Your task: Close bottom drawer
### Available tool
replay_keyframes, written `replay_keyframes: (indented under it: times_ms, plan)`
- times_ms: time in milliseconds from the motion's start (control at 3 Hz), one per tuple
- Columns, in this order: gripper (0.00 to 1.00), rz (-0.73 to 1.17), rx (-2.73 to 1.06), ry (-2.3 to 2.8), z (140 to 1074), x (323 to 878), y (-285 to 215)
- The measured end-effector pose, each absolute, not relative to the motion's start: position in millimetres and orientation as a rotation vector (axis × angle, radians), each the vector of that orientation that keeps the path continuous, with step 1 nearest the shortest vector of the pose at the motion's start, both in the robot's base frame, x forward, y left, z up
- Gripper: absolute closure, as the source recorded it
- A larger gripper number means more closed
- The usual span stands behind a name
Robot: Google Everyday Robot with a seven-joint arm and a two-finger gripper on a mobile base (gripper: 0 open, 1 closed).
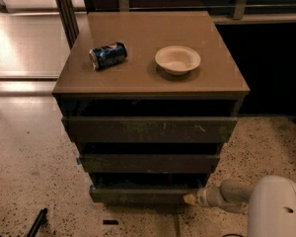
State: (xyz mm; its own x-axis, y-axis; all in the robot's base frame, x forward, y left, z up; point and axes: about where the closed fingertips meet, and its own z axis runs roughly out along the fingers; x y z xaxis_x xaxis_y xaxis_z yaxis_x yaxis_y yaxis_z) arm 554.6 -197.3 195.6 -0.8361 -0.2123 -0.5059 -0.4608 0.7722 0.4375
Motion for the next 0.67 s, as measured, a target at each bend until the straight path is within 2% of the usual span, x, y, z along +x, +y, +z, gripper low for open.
replay_keyframes:
  times_ms: [667]
  plan:
    - [1.0, 0.639, -0.617, 2.467, 224, 588, -181]
